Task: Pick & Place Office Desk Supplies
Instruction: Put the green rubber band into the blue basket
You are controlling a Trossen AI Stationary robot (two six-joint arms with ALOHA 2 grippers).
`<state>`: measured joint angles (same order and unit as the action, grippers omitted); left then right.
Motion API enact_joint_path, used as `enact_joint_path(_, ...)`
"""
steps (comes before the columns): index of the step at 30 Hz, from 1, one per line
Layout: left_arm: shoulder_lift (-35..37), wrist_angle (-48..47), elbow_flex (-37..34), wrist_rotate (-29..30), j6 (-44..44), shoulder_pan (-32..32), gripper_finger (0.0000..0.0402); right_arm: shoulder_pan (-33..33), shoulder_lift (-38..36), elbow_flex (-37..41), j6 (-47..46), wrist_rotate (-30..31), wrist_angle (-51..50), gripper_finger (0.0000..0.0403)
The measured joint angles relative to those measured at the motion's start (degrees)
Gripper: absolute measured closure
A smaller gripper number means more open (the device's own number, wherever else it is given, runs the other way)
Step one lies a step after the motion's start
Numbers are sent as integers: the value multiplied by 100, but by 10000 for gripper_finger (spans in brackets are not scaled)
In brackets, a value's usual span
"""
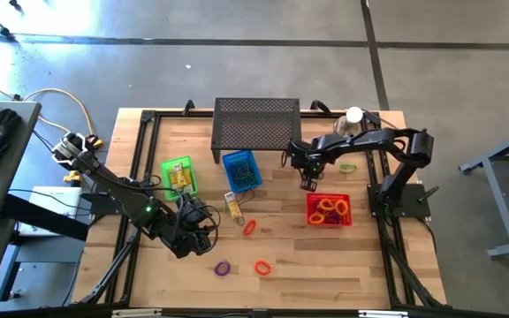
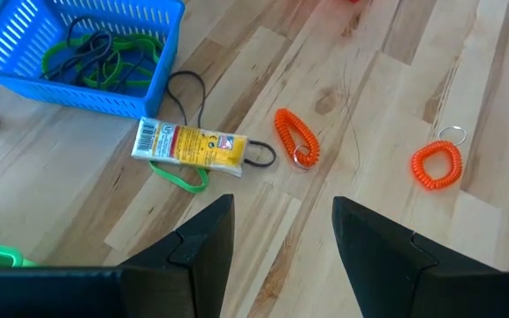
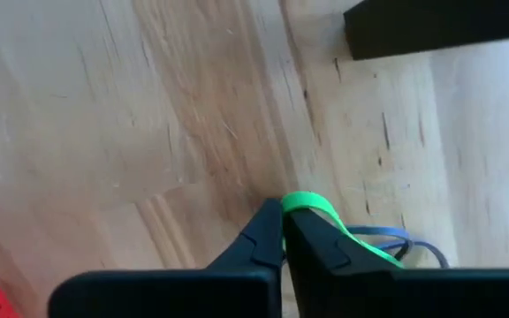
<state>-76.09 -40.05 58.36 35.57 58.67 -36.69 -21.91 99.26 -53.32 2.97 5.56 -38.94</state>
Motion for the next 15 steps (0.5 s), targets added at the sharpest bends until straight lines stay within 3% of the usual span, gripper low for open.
enact_joint_path(6, 0, 0, 1, 2, 0, 0, 215, 324, -382, 30, -149, 612, -385, 400)
enact_joint_path(15, 0, 0, -1, 2, 0, 0, 215, 1060, -1257, 4, -606, 1056, -956, 400)
